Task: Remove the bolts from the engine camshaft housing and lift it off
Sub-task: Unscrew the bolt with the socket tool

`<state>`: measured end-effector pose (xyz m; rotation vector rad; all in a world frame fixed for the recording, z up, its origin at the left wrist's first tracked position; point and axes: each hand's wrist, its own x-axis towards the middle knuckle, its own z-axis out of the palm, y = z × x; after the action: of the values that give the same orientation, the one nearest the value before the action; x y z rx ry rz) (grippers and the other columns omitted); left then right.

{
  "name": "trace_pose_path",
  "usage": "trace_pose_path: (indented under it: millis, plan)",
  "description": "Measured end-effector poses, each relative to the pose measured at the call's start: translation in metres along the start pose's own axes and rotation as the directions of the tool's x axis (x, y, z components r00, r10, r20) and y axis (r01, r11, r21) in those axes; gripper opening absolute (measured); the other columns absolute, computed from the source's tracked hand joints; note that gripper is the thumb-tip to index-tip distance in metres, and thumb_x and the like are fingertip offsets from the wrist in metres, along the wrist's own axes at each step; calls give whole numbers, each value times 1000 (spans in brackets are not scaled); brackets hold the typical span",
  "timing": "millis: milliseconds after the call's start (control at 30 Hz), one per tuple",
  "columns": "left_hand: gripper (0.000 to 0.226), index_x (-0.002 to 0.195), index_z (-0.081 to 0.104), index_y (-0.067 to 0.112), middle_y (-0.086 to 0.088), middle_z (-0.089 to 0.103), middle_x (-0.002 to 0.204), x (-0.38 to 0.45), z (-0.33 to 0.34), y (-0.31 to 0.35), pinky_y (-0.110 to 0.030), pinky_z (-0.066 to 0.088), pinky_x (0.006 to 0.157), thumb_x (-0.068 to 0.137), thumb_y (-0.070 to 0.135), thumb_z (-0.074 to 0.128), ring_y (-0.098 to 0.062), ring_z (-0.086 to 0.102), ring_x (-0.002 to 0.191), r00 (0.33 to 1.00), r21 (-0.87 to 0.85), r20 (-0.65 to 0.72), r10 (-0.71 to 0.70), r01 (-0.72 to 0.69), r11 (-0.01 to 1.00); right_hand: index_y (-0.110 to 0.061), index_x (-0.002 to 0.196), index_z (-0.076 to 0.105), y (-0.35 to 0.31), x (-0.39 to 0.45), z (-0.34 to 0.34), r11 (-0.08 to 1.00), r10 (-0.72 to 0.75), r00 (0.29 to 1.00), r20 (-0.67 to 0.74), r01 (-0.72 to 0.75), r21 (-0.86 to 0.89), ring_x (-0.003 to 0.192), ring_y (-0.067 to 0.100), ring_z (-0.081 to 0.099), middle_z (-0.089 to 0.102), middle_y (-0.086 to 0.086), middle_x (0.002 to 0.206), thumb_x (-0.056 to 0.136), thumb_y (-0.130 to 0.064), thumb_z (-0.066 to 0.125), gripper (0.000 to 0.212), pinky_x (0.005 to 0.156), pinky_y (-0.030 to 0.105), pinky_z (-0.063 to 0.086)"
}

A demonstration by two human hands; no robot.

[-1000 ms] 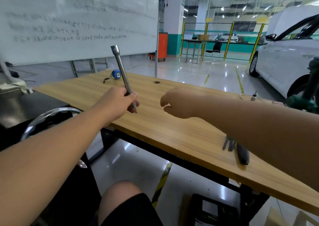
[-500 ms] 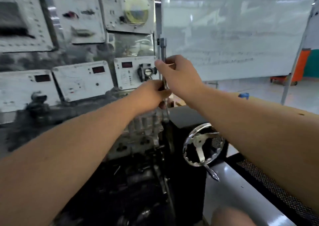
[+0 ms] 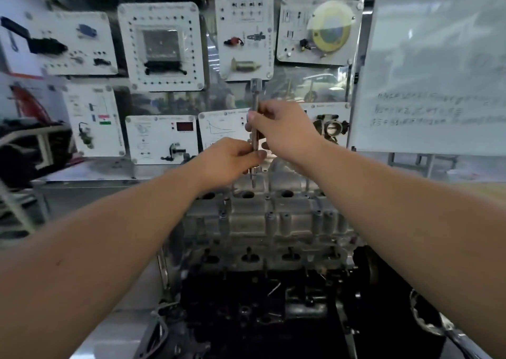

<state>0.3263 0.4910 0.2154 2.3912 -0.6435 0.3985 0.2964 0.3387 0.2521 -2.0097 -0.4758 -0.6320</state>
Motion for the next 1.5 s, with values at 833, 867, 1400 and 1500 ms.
trace_pose_path:
  millis: [833, 867, 1400, 1500]
  plan:
    - [38, 97, 73, 15, -4, 73, 86, 86, -22, -94, -38, 55, 89, 101, 47, 54, -14, 72, 81, 998, 214, 50, -38, 27, 976, -22, 89, 68, 69, 108, 94, 850, -96, 995, 4, 80, 521, 74, 11, 71, 73, -9, 81, 104, -20, 52, 22, 60, 26, 56]
    - [34, 93, 72, 19, -2, 72, 85, 86, -21, -96, -37, 55, 88, 101, 47, 54, -13, 72, 79, 998, 215, 60, -29, 15, 977, -23, 89, 69, 72, 108, 96, 839, -89, 996, 6, 72, 539, 74, 11, 71, 73, -7, 81, 104, -20, 52, 22, 60, 26, 56]
    - [15, 88, 65, 37, 23, 65, 65, 89, -17, -101, -4, 43, 58, 101, 41, 58, 4, 65, 60, 998, 124, 64, -8, 0, 992, -27, 90, 68, 79, 106, 91, 873, -155, 988, 1, 136, 469, 73, 14, 71, 74, -8, 85, 103, -23, 52, 21, 67, 39, 61]
    - [16, 87, 63, 38, 22, 64, 71, 88, -17, -99, -8, 44, 61, 102, 40, 57, 3, 66, 62, 996, 151, 86, -19, 6, 989, -33, 88, 68, 78, 103, 87, 896, -171, 985, 23, 146, 420, 76, 15, 72, 74, -7, 85, 102, -25, 52, 23, 70, 53, 62]
